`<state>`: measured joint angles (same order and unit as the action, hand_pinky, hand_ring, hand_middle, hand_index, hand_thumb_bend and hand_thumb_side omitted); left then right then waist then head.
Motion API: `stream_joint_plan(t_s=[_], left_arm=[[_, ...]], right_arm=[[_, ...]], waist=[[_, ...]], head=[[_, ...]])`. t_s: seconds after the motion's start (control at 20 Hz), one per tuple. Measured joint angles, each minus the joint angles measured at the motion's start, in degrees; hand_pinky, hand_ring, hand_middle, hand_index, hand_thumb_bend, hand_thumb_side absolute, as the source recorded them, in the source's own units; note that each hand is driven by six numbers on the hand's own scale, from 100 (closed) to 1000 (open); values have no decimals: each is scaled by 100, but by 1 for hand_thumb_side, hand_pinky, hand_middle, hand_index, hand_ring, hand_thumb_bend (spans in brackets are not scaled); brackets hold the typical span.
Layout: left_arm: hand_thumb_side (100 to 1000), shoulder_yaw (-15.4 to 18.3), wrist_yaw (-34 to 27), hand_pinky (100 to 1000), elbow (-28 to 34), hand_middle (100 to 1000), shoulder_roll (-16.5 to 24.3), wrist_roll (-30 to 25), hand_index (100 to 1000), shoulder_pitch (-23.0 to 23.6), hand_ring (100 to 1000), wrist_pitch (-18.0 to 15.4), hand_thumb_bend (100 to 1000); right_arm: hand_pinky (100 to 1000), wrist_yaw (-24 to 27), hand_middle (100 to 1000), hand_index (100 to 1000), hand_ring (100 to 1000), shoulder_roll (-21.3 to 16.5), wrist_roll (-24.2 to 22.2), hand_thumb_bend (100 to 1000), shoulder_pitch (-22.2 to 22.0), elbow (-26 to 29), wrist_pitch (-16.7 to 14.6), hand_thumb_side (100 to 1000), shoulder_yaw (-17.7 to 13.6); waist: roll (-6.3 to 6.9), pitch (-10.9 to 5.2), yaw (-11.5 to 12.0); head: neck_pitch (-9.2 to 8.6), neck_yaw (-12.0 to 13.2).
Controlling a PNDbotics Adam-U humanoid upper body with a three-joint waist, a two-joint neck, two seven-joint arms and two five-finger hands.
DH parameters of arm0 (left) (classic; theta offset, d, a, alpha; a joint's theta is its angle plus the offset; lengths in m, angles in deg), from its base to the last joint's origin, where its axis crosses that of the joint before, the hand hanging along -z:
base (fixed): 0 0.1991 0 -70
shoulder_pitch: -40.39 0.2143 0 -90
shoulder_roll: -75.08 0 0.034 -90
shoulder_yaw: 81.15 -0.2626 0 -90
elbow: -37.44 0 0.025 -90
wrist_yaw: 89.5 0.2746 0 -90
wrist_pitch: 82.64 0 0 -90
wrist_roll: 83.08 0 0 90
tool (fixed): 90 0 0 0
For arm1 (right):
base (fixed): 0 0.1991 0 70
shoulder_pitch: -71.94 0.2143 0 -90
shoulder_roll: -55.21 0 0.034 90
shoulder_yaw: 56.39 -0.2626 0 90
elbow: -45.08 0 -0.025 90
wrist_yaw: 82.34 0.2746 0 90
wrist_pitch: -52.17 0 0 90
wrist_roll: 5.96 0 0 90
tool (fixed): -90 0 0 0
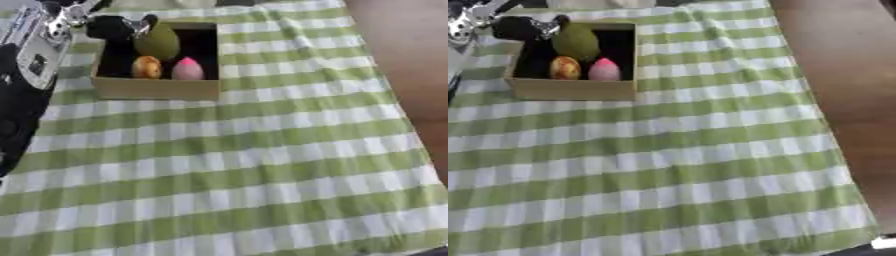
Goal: Pick up objects on the table and place them in the box.
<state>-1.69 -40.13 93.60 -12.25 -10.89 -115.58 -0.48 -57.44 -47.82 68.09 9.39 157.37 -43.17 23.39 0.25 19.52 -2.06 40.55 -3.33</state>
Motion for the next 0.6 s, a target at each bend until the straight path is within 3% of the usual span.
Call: stream_joint_plan(t_s=[0.1,0.2,0.25,0.35,0.6], left_arm=[[587,-10,-99,864,65,801,0,-127,951,9,899,-5,110],[523,22,-339,846,246,807,1,-132,916,60,881,27,100],[581,46,-502,829,412,803,17,-86,914,92,867,70,100],[575,93,-977,800,897,788,100,78,916,173,848,179,100],[559,175,-3015,769,2530,760,579,546,887,599,817,538,100]], right_arm=[[1000,0,615,947,955,3,-5,100,0,0,16,528,0],[1000,0,615,947,954,5,-8,100,-6,0,21,528,0],[1000,0,615,947,954,5,-5,100,-16,0,22,528,-2],[1000,0,617,946,953,5,14,100,-27,0,14,528,-28],[1000,1,621,942,950,-2,174,100,-28,6,-29,531,-78]], waist=[[-1,0,0],[-1,-1,0],[-1,-1,0],[0,-8,4],[1,-101,62]], head=[[16,-1],[19,-7],[21,-12],[26,-28],[74,-80]])
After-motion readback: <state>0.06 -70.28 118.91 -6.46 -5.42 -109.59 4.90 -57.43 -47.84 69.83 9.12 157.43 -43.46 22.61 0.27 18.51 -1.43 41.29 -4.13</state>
